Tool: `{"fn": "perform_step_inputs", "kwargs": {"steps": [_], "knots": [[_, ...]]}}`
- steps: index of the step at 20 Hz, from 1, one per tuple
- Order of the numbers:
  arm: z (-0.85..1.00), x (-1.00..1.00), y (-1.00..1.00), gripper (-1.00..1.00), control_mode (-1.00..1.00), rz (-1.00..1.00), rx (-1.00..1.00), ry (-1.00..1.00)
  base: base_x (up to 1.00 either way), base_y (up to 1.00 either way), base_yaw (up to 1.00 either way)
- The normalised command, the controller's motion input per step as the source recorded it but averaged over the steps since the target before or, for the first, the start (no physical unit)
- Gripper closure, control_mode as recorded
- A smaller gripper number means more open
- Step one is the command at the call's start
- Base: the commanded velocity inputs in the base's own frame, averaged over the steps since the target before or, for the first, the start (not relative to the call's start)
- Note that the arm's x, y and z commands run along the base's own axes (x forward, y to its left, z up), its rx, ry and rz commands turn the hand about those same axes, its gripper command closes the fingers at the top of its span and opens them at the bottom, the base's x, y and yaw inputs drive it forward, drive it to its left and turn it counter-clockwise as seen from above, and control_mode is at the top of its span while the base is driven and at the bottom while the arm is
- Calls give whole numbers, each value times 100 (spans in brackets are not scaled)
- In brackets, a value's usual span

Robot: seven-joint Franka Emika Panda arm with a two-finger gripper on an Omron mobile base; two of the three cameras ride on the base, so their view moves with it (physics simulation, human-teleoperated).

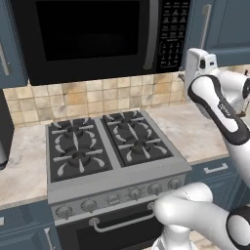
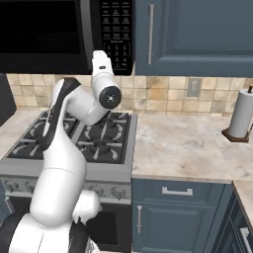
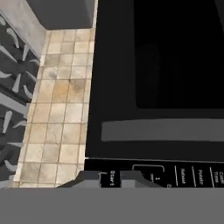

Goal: Pick the sweet potato from the sink and place it in the bowl. Then pick the bowl and place it in the microwave. Then close the microwave door and press the start button.

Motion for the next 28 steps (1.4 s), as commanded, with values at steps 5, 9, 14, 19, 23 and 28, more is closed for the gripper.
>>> {"fn": "perform_step_inputs", "kwargs": {"steps": [5, 9, 14, 19, 23, 28], "knots": [[0, 20, 0, 100, -100, -25, 1, 0, 0, 0, 0], [0, 12, -6, 100, -100, -20, 4, 0, 0, 0, 0], [6, 2, -8, 100, -100, -15, 6, 0, 0, 0, 0], [22, -1, 0, 100, -100, -4, 7, 0, 0, 0, 0], [18, -8, 0, 100, -100, 0, 6, 0, 0, 0, 0], [3, 0, -6, 100, -100, 0, 6, 0, 0, 0, 0]]}}
